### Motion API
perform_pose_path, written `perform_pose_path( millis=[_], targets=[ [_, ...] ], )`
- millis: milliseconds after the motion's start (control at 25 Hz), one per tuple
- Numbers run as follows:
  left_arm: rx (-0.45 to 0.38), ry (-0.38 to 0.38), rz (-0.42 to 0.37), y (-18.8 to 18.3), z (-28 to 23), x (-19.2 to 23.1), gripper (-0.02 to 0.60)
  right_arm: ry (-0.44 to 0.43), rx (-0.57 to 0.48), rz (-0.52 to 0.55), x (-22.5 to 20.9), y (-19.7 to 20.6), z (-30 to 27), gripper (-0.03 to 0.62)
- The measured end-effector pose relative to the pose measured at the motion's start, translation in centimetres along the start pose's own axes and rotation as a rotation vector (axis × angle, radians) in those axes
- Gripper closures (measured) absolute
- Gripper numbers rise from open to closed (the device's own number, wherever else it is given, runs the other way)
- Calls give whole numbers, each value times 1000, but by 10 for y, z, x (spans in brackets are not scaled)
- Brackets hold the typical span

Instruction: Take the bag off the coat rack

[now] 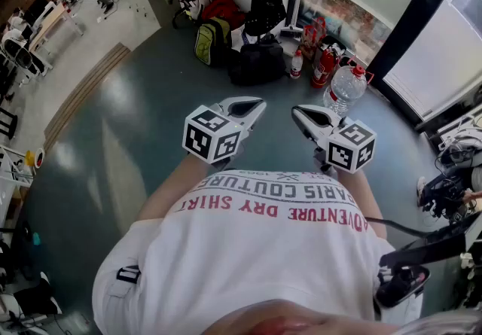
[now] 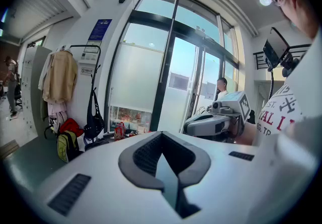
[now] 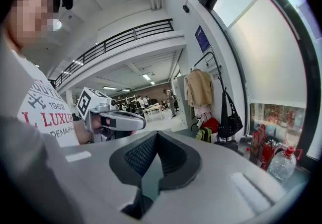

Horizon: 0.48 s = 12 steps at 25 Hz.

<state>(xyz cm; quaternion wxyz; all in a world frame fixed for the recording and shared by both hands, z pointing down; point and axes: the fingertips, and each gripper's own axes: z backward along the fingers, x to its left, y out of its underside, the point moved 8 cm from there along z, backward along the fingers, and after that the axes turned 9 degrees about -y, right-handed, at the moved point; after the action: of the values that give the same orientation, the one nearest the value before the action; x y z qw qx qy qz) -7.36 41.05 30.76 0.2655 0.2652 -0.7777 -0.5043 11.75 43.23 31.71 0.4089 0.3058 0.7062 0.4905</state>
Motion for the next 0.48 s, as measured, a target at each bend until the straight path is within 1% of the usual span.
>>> perform_pose_path(
  millis=[480],
  targets=[
    [9, 7, 18, 4, -1, -8, 580, -12, -3, 4, 3, 3, 4, 592]
  ],
)
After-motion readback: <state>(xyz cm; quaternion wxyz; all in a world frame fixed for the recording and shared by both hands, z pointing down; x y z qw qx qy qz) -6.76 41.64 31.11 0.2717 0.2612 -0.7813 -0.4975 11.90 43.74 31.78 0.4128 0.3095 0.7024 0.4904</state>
